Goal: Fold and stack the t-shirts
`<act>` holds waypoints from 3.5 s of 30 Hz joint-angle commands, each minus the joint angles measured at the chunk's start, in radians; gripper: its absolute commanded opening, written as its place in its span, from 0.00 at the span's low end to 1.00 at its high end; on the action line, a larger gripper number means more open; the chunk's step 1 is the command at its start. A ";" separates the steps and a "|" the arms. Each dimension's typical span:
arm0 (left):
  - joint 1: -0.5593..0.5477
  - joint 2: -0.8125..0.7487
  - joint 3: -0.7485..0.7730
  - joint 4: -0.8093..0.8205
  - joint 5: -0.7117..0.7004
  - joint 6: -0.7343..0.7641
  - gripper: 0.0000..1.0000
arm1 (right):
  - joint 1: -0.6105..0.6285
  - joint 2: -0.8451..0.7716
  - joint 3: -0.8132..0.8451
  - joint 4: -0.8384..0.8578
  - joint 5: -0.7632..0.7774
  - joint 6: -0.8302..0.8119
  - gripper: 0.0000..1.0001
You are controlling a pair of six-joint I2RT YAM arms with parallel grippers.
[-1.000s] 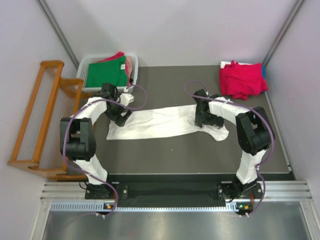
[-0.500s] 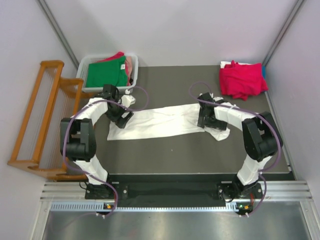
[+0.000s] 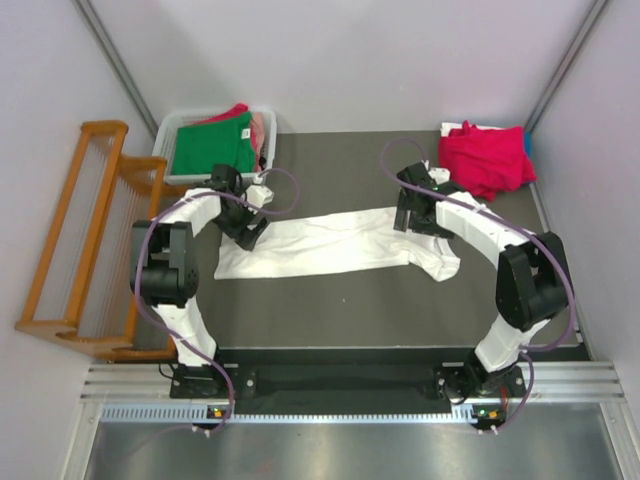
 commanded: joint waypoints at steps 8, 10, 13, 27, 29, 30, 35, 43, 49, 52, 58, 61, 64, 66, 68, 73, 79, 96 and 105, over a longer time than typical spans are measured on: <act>-0.004 -0.016 0.007 0.035 0.016 0.006 0.98 | -0.037 0.082 -0.024 -0.013 0.093 -0.016 1.00; -0.004 -0.029 -0.001 0.030 0.015 0.013 0.98 | -0.041 0.103 -0.034 0.004 0.090 -0.012 1.00; -0.004 -0.044 -0.008 0.021 0.009 0.022 0.98 | -0.048 0.134 -0.033 0.007 0.091 -0.007 1.00; -0.013 -0.099 -0.017 -0.062 0.019 0.033 0.98 | -0.064 0.289 0.096 -0.019 0.089 -0.027 1.00; -0.015 -0.116 -0.024 -0.080 0.024 0.027 0.98 | -0.064 0.304 0.140 -0.027 0.078 -0.030 1.00; -0.016 -0.130 -0.034 -0.087 0.036 0.022 0.98 | -0.064 0.318 0.165 -0.025 0.075 -0.032 1.00; -0.051 -0.167 -0.105 -0.090 0.059 -0.005 0.98 | -0.062 0.365 0.229 -0.018 0.049 -0.048 1.00; -0.102 -0.139 -0.198 0.073 -0.025 -0.051 0.98 | -0.057 0.339 0.179 0.022 0.036 -0.047 1.00; -0.075 -0.099 -0.117 0.095 -0.043 -0.045 0.98 | -0.057 0.292 0.136 0.033 0.032 -0.050 1.00; -0.030 -0.078 0.005 0.018 0.021 -0.042 0.98 | -0.054 0.292 0.137 0.032 0.032 -0.055 1.00; 0.027 -0.027 0.117 -0.014 0.058 -0.033 0.98 | -0.051 0.316 0.148 0.019 0.032 -0.055 1.00; 0.039 -0.009 0.142 -0.060 0.094 -0.025 0.97 | -0.050 0.322 0.151 0.013 0.036 -0.056 1.00; 0.053 -0.029 0.156 -0.126 0.157 -0.014 0.97 | -0.051 0.324 0.156 0.010 0.045 -0.061 1.00; 0.053 -0.047 0.144 -0.145 0.159 0.001 0.97 | -0.051 0.329 0.160 0.010 0.044 -0.059 1.00; 0.054 -0.056 0.133 -0.139 0.156 0.002 0.97 | -0.048 0.335 0.166 0.007 0.038 -0.061 1.00; 0.054 -0.026 0.108 -0.056 0.139 -0.033 0.97 | -0.045 0.338 0.166 0.012 0.033 -0.056 1.00; 0.054 0.051 -0.010 0.191 0.001 -0.088 0.96 | -0.044 0.338 0.170 0.010 0.032 -0.056 1.00; -0.081 -0.067 -0.346 0.230 -0.255 0.108 0.96 | -0.045 0.421 0.292 -0.034 0.039 -0.090 1.00; -0.111 -0.092 -0.327 0.130 -0.195 0.113 0.96 | -0.044 0.450 0.346 -0.045 0.012 -0.096 1.00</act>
